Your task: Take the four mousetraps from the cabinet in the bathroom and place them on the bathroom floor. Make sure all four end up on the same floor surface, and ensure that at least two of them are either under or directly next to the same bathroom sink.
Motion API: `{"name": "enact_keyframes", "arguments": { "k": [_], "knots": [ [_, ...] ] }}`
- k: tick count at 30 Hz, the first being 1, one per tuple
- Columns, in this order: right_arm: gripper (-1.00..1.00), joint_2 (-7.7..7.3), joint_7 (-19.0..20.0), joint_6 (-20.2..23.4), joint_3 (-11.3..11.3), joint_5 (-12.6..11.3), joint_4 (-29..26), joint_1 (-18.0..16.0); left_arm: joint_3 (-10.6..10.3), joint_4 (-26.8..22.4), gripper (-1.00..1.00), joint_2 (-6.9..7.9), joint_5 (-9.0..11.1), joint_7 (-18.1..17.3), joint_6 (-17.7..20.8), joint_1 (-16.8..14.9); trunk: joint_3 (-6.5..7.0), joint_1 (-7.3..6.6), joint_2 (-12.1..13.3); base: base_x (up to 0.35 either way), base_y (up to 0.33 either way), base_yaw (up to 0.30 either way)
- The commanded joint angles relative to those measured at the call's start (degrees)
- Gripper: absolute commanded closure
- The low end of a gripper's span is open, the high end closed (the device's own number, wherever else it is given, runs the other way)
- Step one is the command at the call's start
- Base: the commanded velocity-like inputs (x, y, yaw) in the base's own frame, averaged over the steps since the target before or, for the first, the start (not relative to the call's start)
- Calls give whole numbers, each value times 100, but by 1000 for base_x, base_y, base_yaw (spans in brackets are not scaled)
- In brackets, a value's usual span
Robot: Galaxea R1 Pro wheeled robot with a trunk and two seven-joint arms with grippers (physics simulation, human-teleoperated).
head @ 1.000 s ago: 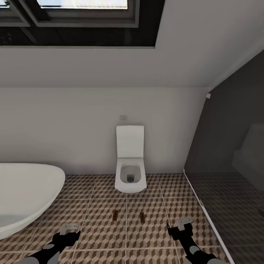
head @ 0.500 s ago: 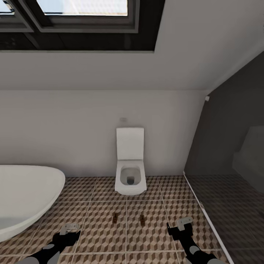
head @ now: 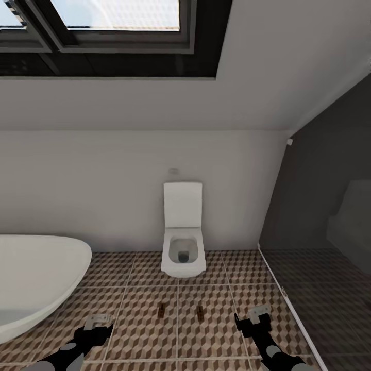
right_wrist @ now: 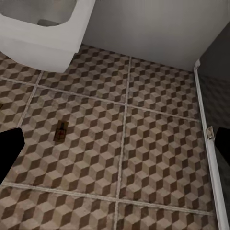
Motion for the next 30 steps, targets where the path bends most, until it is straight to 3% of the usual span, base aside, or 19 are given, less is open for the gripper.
{"name": "enact_keyframes", "arguments": {
  "k": [1, 30],
  "knots": [
    [-100, -1, -14, -11, 51, -46, 1, -3, -39, -2, -100, 2, 61, -24, -9, -4, -5, 4, -12, 0, 0, 0],
    [-100, -2, -20, -16, 50, -46, 1, -4, -39, -2, -100, 2, 61, -24, -10, -3, 199, 4, -12, 0, 0, 0]
  ]
}}
